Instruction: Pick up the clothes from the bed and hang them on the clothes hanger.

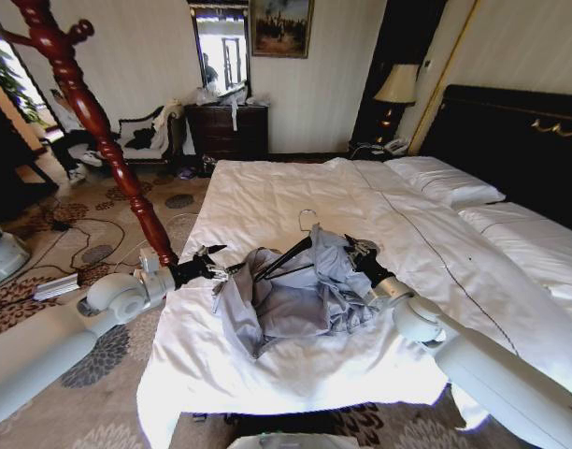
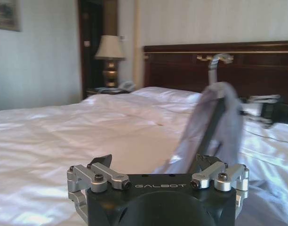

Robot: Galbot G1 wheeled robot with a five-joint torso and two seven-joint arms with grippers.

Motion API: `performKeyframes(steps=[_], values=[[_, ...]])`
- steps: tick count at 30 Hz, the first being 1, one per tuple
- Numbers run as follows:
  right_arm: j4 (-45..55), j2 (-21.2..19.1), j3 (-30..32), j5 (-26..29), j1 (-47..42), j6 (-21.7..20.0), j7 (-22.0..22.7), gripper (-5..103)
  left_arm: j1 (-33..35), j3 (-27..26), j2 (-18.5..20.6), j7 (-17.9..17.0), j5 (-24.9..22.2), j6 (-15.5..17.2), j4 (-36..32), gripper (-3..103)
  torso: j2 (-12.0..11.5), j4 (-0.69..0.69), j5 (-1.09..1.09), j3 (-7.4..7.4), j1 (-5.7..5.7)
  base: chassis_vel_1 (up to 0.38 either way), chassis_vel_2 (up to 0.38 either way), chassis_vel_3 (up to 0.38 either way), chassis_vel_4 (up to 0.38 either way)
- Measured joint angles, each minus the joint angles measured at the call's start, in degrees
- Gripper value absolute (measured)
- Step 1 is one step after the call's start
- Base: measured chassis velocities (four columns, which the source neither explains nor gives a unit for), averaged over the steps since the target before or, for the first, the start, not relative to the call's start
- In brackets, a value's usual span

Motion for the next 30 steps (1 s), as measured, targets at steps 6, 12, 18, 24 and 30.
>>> performKeyframes(steps=[6,12,18,24,30], values=[[0.1,0.6,0.4,1.1,-1.1,-5.9,3.9,18,-1.1,0.5,-5.9,-5.4,1.3,1.4,5.5,100,0.0,-0.01,-0.01,0.01,0.01,0.000,0.000,0.000,0.000],[-0.1,1.8,0.8,2.1,-2.1,-7.8,6.2,18,-1.5,0.2,-10.9,-8.8,-0.7,3.3,10.7,100,0.0,0.01,-0.01,0.01,0.01,0.000,0.000,0.000,0.000],[-0.1,2.3,0.9,1.9,-2.2,-7.5,6.8,18,-4.1,2.1,-14.9,-11.7,-1.2,5.5,16.2,100,0.0,0.00,0.01,0.01,0.00,0.000,0.000,0.000,0.000],[-0.5,2.2,0.1,1.1,-1.3,-6.1,6.8,18,-7.9,3.7,-21.3,-14.2,-5.0,8.5,21.7,100,0.0,0.00,-0.01,0.01,0.01,0.000,0.000,0.000,0.000],[-0.8,2.1,-0.5,1.1,-0.8,-5.9,6.8,18,-11.5,5.3,-26.4,-14.5,-10.3,12.0,25.1,100,0.0,0.00,0.02,0.01,0.00,0.000,0.000,0.000,0.000]])
